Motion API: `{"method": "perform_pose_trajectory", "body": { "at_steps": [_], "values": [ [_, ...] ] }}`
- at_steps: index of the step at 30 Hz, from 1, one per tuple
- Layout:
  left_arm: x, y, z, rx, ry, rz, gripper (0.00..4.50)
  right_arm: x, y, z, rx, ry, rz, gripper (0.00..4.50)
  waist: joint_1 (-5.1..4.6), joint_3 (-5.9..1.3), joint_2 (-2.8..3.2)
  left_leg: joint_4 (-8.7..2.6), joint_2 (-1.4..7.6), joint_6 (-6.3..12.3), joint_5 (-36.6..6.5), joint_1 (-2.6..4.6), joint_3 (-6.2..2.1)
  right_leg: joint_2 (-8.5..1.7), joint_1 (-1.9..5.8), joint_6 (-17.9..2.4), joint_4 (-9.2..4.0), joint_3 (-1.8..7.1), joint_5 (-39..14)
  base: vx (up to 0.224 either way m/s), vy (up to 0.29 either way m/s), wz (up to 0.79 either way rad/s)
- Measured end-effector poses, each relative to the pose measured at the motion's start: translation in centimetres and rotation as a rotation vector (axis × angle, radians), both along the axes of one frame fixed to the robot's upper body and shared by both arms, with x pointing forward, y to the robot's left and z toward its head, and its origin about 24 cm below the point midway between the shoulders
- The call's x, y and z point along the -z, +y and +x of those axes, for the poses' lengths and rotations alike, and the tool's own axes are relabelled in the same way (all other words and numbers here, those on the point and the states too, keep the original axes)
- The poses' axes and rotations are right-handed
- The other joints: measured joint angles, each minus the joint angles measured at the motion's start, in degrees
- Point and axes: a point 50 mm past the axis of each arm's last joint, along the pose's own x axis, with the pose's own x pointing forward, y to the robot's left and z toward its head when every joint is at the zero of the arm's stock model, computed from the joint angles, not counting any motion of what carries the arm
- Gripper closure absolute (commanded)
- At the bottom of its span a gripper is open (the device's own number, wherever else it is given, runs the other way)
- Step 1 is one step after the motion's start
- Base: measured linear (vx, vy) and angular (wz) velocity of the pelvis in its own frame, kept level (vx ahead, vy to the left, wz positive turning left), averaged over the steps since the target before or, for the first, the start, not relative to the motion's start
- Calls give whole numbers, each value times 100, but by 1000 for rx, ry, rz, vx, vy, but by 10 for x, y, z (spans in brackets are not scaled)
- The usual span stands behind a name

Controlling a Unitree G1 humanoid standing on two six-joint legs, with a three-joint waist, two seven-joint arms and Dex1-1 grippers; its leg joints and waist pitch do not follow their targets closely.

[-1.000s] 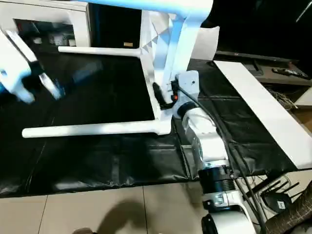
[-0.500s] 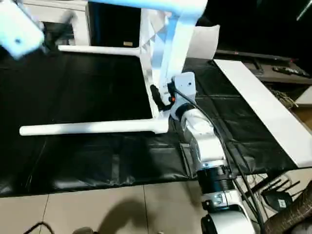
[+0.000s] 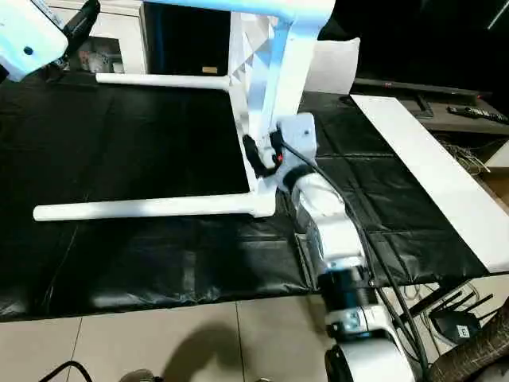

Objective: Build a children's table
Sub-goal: Flip table

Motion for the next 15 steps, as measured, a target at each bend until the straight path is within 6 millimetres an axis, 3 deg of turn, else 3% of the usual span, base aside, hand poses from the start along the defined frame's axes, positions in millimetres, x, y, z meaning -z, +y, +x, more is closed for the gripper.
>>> {"method": "perform_pose_trajectory", "body": {
  "at_steps": [3,15],
  "values": [
    [0,0,0,-7,-1,2,120,-1,1,3,3,-1,-9,0,-4,0,0,0,0,0,0,2,0,0,0,0,1,0,2,0,0,0],
    [0,8,3,-62,7,33,196,6,1,6,32,29,-16,106,2,14,22,-1,-1,0,0,1,0,-2,-1,-1,2,0,4,0,0,0]
  ]
}}
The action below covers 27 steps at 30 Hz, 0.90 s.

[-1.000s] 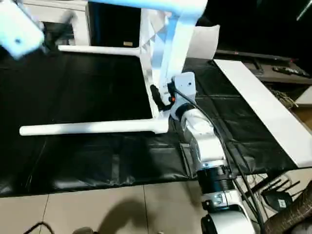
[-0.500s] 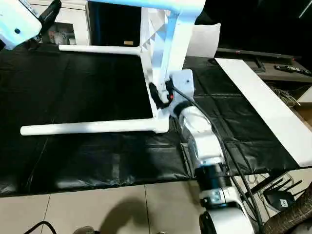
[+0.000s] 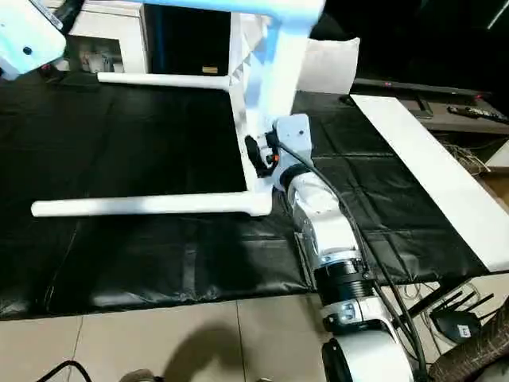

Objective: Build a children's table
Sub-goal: Flip table

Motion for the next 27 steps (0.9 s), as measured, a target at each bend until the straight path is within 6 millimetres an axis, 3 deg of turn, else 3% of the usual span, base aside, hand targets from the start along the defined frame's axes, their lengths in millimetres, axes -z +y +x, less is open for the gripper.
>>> {"method": "perform_pose_trajectory", "body": {
  "at_steps": [8,16,21,27],
  "values": [
    [-2,1,5,-17,19,15,213,-2,4,4,5,-3,-21,167,8,23,34,0,-1,-1,1,-3,1,-3,-3,-2,0,-1,8,0,0,0],
    [-12,6,12,-59,29,46,226,-14,2,8,12,-46,-57,188,-2,55,82,0,-3,-2,2,-11,4,-4,-13,-6,0,1,15,0,0,0],
    [-18,9,13,-76,35,46,238,-27,-5,11,5,-94,-116,191,8,75,118,-1,-3,-3,3,-18,7,-5,-20,-24,0,2,18,0,0,0],
    [-23,23,9,-91,64,-49,249,-63,-18,12,-34,-206,-181,191,61,76,206,-5,-6,2,4,-20,14,-9,-22,-18,2,6,-1,0,0,0]
  ]
}}
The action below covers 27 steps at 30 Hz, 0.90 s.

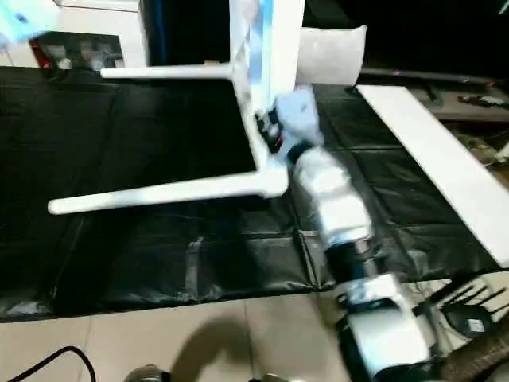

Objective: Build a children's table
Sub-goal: Flip table

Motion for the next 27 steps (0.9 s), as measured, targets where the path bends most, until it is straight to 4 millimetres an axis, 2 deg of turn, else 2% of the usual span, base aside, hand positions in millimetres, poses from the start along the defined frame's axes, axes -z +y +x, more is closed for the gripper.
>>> {"method": "perform_pose_trajectory", "body": {
  "at_steps": [6,7,9,12,14,19,21,23,27],
  "values": [
    [-1,17,-5,-20,61,-134,263,-45,-12,-4,-70,-83,-47,191,111,-27,46,-2,-4,14,5,10,3,-8,14,7,4,0,-13,0,0,0],
    [-1,18,-7,-18,68,-147,265,-55,-16,-4,-81,-96,-56,135,137,-33,49,-2,-6,25,10,16,4,-11,21,12,3,-1,-14,0,0,0],
    [0,23,-7,-26,93,-188,268,-64,-21,-7,-130,-106,-86,121,167,-44,53,-1,-8,26,9,28,4,-14,35,36,3,-1,-27,0,0,0],
    [8,36,-4,-32,153,-337,273,-69,-22,-12,-264,-96,-130,82,168,-48,56,-1,-8,27,9,52,3,-13,52,36,3,-1,-15,0,0,0],
    [12,39,-3,-36,184,-418,273,-74,-27,-13,-306,-114,-169,72,160,-61,79,-1,-12,27,9,68,3,-17,66,35,2,-1,-11,0,0,0],
    [20,45,-1,-52,215,-525,273,-72,-32,-11,-308,-141,-209,26,188,-77,107,-2,-15,27,9,96,2,-21,96,36,-3,-8,-12,0,0,0],
    [22,46,-1,-52,222,-560,273,-73,-31,-11,-310,-151,-208,26,204,-78,106,-1,-15,28,8,97,0,-21,99,36,-6,-11,-12,0,0,0],
    [27,49,-1,-54,238,-615,273,-76,-30,-11,-297,-205,-183,3,224,-79,103,0,-15,28,8,96,0,-24,104,36,-9,-13,-12,0,0,0],
    [33,51,0,-53,267,-672,273,-82,-31,-11,-277,-268,-152,0,253,-80,80,1,-14,28,8,95,-5,-26,117,37,-10,-22,-12,0,0,0]
  ]
}}
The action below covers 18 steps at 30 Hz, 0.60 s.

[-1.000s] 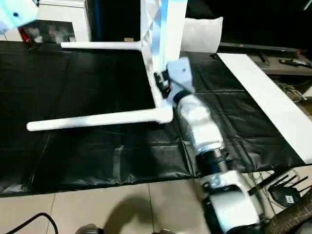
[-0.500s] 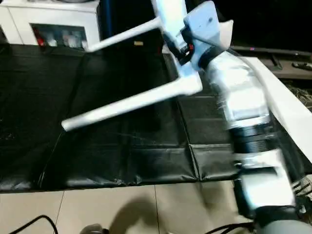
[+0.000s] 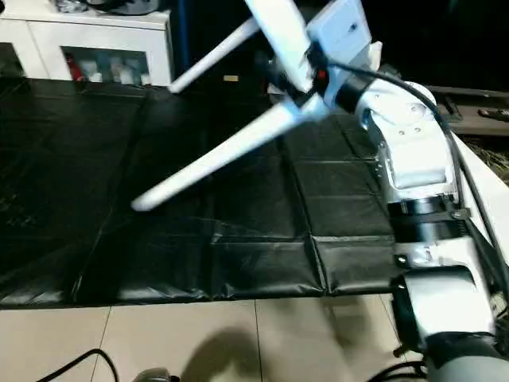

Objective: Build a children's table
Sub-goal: Flip table

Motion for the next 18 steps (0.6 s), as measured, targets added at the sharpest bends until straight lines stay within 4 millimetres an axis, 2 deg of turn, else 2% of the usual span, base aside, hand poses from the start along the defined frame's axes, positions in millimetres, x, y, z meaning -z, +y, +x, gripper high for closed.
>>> {"method": "perform_pose_trajectory", "body": {
  "at_steps": [3,7,11,13,15,18],
  "values": [
    [6,4,0,-1,14,-30,273,-8,-8,-1,14,-33,158,0,18,-1,-9,1,0,0,0,-11,-3,-1,2,1,-5,-3,0,0,0,0],
    [14,7,-1,-2,28,-58,273,-19,-37,-6,32,-74,457,0,61,-6,-22,1,1,3,-1,-25,-3,-1,4,14,-8,-3,-9,0,0,0],
    [27,9,-2,5,54,-83,275,-15,-61,-11,49,-82,608,0,77,-7,-22,-1,1,4,-2,-26,-3,0,4,19,-8,-3,-13,0,0,0],
    [38,7,-3,31,58,-85,278,-7,-69,-17,45,-79,647,0,98,-9,-24,-2,2,7,-3,-24,-3,-1,7,24,-10,-3,-17,0,0,0],
    [56,3,-2,80,75,-120,283,19,-79,-20,72,-5,705,0,116,-9,-40,-1,4,17,2,-28,-3,2,4,21,-10,-5,-15,0,0,0],
    [72,1,-1,125,115,-138,286,56,-75,-20,76,107,748,0,104,1,-67,-1,13,16,2,-34,-8,6,0,12,-10,-20,-10,0,0,0]
  ]
}}
